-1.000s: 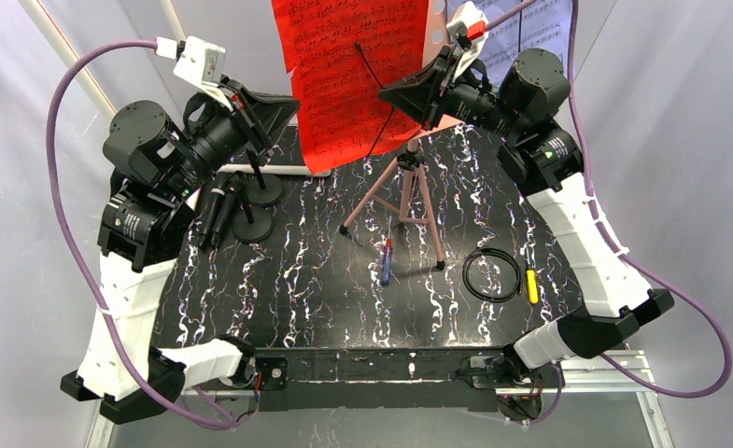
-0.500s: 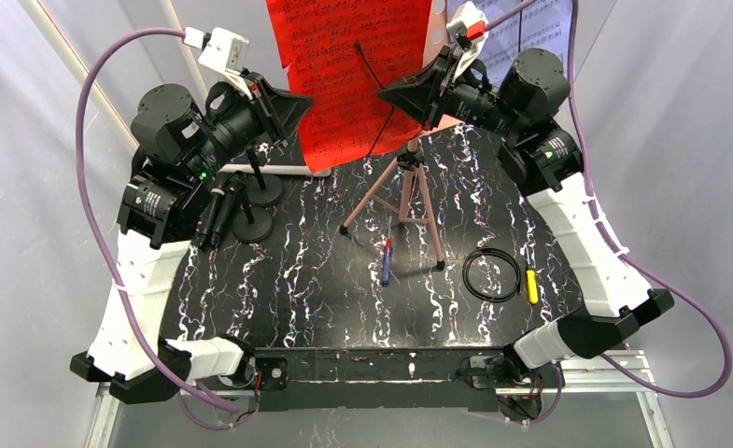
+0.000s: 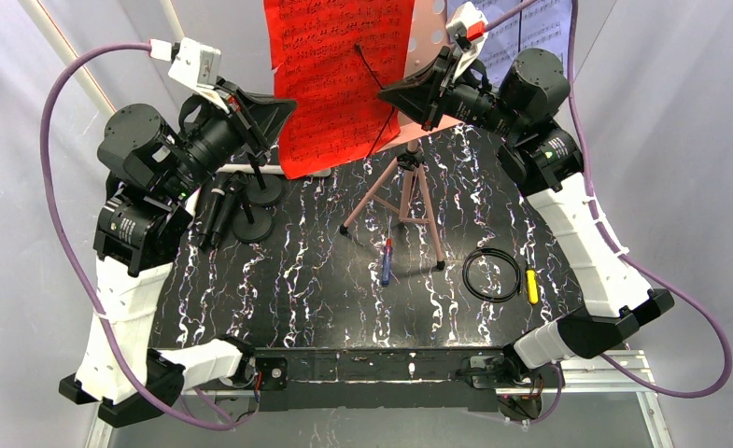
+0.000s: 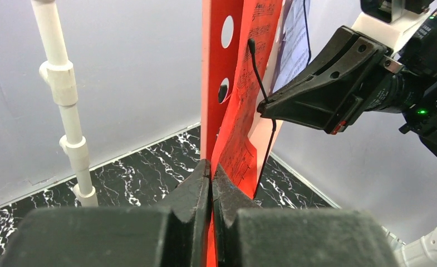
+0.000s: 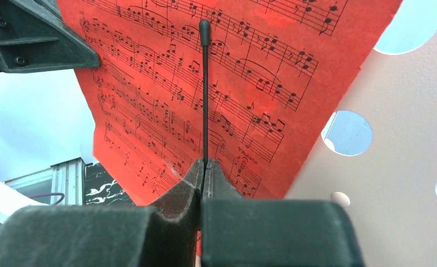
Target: Pack up the instrument practice props
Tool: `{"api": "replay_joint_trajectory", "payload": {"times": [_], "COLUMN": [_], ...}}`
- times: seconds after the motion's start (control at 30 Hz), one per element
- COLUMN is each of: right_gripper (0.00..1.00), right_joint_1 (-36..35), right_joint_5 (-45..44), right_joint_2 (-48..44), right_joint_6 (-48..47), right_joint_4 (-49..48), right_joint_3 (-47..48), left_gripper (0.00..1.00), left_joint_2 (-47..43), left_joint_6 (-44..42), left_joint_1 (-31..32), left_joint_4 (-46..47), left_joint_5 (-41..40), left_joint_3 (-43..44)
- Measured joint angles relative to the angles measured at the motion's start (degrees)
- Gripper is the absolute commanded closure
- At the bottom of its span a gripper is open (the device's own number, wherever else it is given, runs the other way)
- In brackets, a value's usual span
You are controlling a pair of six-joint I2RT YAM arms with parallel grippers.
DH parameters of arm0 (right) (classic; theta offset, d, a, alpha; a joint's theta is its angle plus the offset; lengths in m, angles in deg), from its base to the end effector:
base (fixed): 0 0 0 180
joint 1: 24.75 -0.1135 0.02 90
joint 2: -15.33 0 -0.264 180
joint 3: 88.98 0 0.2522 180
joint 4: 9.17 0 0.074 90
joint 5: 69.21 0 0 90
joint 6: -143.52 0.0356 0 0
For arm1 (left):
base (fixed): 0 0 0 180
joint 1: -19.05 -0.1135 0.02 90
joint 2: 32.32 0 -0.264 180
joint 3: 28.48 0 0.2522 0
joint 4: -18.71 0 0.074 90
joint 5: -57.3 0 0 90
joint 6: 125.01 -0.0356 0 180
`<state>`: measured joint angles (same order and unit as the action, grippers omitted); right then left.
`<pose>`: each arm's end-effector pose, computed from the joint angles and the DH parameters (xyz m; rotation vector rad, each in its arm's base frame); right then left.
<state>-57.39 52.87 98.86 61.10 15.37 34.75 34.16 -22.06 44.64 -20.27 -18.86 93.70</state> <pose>0.2283 0.1687 0.5667 -0.7709 1.1737 0.9499 0.1413 -0.0771 0.5951 0.3554 1.2741 -0.7288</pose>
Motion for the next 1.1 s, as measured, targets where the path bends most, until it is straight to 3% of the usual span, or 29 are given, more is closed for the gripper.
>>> {"api": "replay_joint_trajectory", "payload": {"times": [0.37, 0.9, 1.1], "right_gripper": [0.99, 0.99, 0.70], "right_joint_1": [-0.07, -0.11, -0.13], "right_joint_5": [-0.42, -1.75, -2.29], "right_joint_2": [-0.02, -0.28, -0.76], "right_joint_6": [-0.31, -0.33, -0.42], "right_joint_4": [0.26, 0.22, 0.09], "right_joint_3": [0.00, -0.37, -1.03], "left_gripper": [1.00, 1.00, 1.00], "left_joint_2": [-2.21, -16.65, -20.31], "left_joint_6": [-1.60, -4.24, -3.26], "left_joint_1": [0.00, 0.00, 0.00], "left_joint_4": [-3.78, -12.35, -17.38], "left_joint_5": [-7.15, -23.41, -27.71], "left_joint_3": [-2.05, -6.01, -8.50]}}
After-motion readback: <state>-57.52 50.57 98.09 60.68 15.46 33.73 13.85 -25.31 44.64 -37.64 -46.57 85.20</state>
